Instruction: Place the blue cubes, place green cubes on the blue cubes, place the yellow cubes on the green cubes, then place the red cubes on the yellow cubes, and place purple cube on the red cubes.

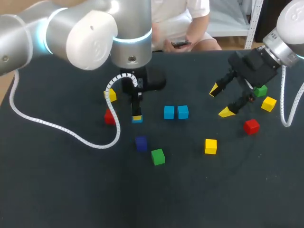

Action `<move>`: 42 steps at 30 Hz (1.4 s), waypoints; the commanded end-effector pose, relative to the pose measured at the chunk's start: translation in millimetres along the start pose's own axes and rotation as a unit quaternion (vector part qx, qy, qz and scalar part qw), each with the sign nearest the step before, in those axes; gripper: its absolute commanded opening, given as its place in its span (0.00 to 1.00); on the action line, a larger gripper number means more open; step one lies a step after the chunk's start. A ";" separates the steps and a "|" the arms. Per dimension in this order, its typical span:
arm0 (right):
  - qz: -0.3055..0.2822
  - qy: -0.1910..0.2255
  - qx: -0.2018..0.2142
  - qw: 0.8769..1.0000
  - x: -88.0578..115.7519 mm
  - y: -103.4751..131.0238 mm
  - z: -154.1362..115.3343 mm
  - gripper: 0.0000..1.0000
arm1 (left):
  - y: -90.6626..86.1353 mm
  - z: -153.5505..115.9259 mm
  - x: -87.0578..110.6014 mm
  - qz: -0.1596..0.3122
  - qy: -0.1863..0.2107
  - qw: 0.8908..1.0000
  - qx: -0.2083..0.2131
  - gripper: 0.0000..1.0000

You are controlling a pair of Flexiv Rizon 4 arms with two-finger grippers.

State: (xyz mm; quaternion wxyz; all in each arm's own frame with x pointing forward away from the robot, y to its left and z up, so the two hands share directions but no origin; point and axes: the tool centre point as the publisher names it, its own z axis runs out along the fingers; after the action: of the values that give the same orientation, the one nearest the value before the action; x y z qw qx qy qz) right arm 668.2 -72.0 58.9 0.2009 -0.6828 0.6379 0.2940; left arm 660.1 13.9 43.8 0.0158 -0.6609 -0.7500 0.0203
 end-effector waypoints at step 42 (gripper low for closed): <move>0.000 -0.001 0.000 1.000 0.1 0.0 0.0 1.00 | 35.2 13.3 -19.6 0.008 0.018 1.000 -0.012 0.00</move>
State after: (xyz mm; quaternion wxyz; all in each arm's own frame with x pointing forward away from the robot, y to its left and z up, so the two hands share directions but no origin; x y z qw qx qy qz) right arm 668.3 -72.1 58.8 0.2009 -0.6828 0.6379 0.2940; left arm 695.2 -1.0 28.2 0.0195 -0.6666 -0.7451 -0.0009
